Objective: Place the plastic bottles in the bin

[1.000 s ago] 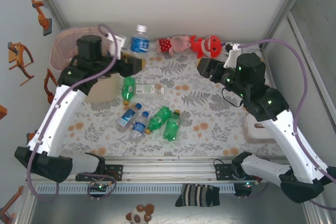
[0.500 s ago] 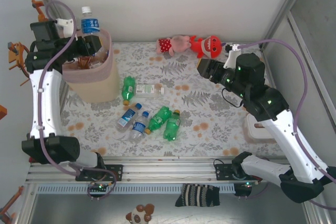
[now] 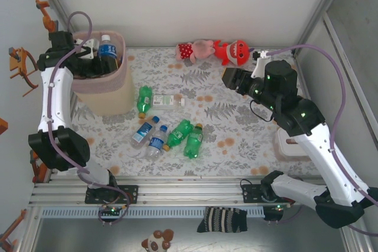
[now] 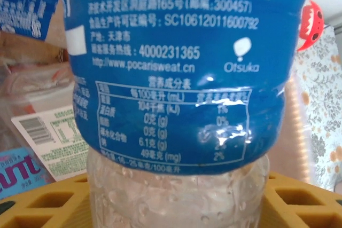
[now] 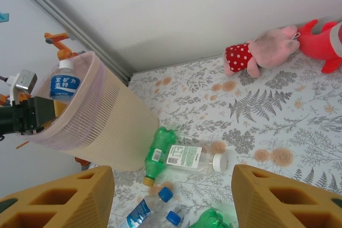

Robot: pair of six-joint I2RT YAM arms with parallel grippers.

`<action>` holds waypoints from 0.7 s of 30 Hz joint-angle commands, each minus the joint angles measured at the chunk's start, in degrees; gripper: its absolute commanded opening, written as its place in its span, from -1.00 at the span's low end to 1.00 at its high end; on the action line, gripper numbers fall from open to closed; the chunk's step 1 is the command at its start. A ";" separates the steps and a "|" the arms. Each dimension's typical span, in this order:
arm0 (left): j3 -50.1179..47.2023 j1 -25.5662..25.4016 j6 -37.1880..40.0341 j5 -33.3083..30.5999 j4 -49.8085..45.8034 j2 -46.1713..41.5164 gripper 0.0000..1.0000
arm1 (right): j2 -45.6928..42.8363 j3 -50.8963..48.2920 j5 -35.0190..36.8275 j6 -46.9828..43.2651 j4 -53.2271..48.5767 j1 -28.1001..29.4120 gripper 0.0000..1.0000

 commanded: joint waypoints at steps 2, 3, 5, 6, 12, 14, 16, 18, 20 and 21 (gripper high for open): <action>-0.22 0.23 2.30 -0.13 -2.58 -0.36 0.31 | -0.55 0.70 1.47 -0.59 0.03 0.23 0.18; 0.32 0.23 2.23 -0.46 -2.58 -0.57 0.37 | -0.57 0.72 1.47 -0.65 0.03 0.21 0.17; 1.47 0.27 2.12 -1.33 -2.65 -0.96 0.46 | -0.64 0.89 1.56 -0.76 -0.16 0.23 0.17; 2.20 0.23 2.13 -1.60 -2.63 -1.05 0.49 | -0.72 0.87 1.65 -0.76 -0.16 0.23 0.18; 5.92 0.23 1.48 -2.55 -2.62 -0.78 0.53 | -0.66 0.85 1.82 -0.87 -0.24 0.22 0.18; 6.55 0.23 1.25 -2.42 -2.13 -0.81 0.52 | -0.59 0.85 1.88 -0.97 -0.25 0.21 0.17; 6.78 0.23 0.89 -1.91 -1.60 -0.90 0.48 | -0.49 0.89 1.91 -1.02 -0.22 0.23 0.18; 6.77 0.23 0.50 -0.79 -1.10 -1.29 0.43 | -0.27 0.89 1.91 -1.09 -0.25 0.22 0.17; 6.43 0.20 0.10 0.59 -0.54 -1.90 0.38 | -0.06 0.80 1.83 -1.07 -0.16 0.23 0.18; 6.14 0.11 -0.21 1.12 -0.17 -2.44 0.36 | 0.00 0.80 1.83 -1.01 -0.10 0.23 0.17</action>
